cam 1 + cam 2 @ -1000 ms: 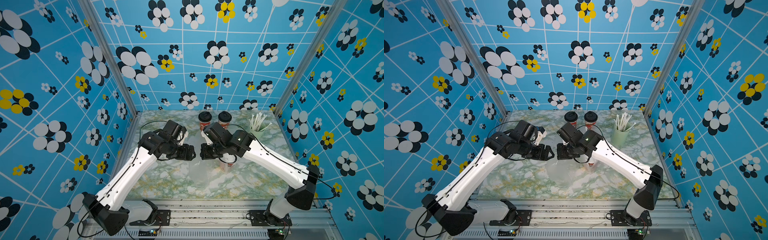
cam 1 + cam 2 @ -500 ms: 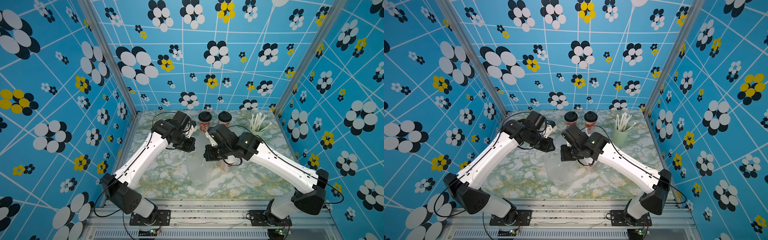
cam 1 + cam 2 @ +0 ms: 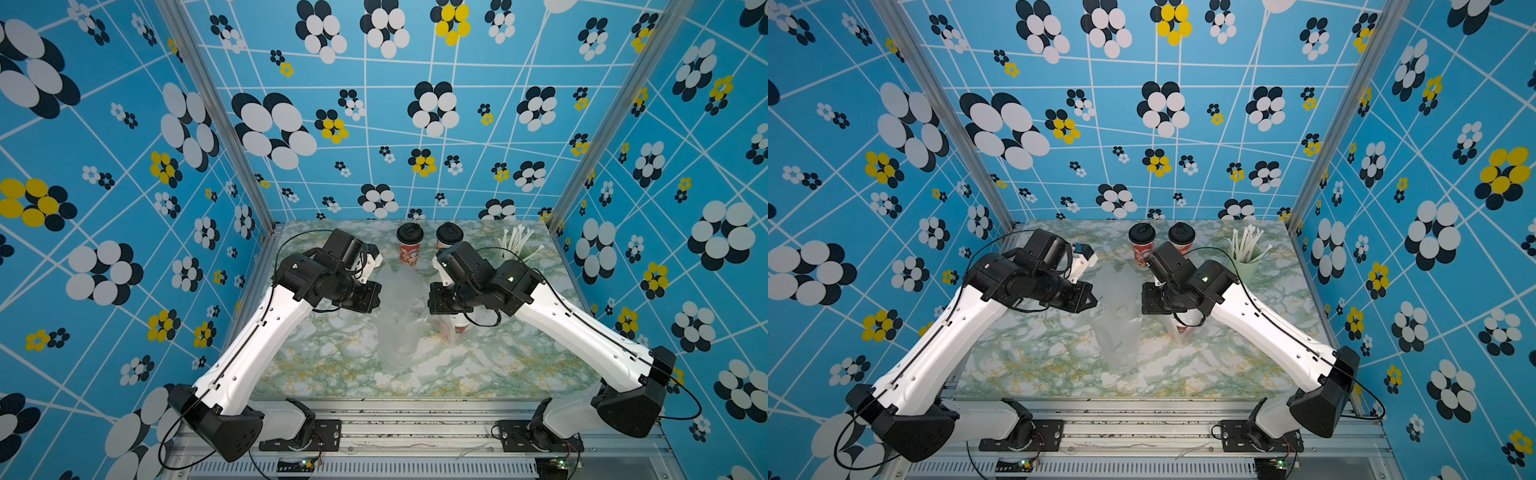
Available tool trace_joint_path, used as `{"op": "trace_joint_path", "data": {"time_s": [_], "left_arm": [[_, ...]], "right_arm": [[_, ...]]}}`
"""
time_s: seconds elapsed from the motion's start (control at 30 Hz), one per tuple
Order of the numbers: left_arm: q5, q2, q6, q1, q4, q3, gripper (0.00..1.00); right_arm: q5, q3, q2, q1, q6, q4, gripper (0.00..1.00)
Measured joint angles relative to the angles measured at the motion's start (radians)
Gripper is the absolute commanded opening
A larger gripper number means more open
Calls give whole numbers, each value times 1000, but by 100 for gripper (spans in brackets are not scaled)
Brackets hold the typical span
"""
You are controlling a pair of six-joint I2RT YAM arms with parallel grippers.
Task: Pack milk tea into plastic carrier bags
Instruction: Pick up the plastic carrier bag from the center of the board.
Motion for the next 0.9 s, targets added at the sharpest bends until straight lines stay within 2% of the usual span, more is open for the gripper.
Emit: {"op": "trace_joint_path", "data": {"time_s": [0.23, 0.33, 0.37, 0.43, 0.5, 0.57, 0.63, 0.73, 0.9], "left_arm": [[-3, -34, -69, 5, 89, -164, 0], [-3, -34, -85, 13, 109, -191, 2], [-4, -35, -87, 16, 118, -192, 3], [-4, -42, -87, 24, 134, -192, 5], [-3, -48, -86, 34, 142, -192, 13], [-2, -50, -88, 41, 145, -191, 23], [5, -50, -87, 45, 153, -191, 26], [13, -50, -85, 45, 159, -191, 27], [24, -56, -86, 45, 157, -188, 25]], "right_arm": [[-30, -35, 8, 0, -7, 8, 0], [-56, -35, 10, 0, -6, 28, 0], [-64, -34, 10, 0, -6, 36, 3], [-74, -29, 10, 0, -6, 41, 20], [-75, -11, 11, 0, -14, 30, 33], [-67, 36, 17, 0, -18, 10, 37], [-50, 87, 18, -4, -29, -6, 39], [-25, 154, 17, -30, -61, -21, 42], [0, 209, 19, -133, -136, -25, 48]]}}
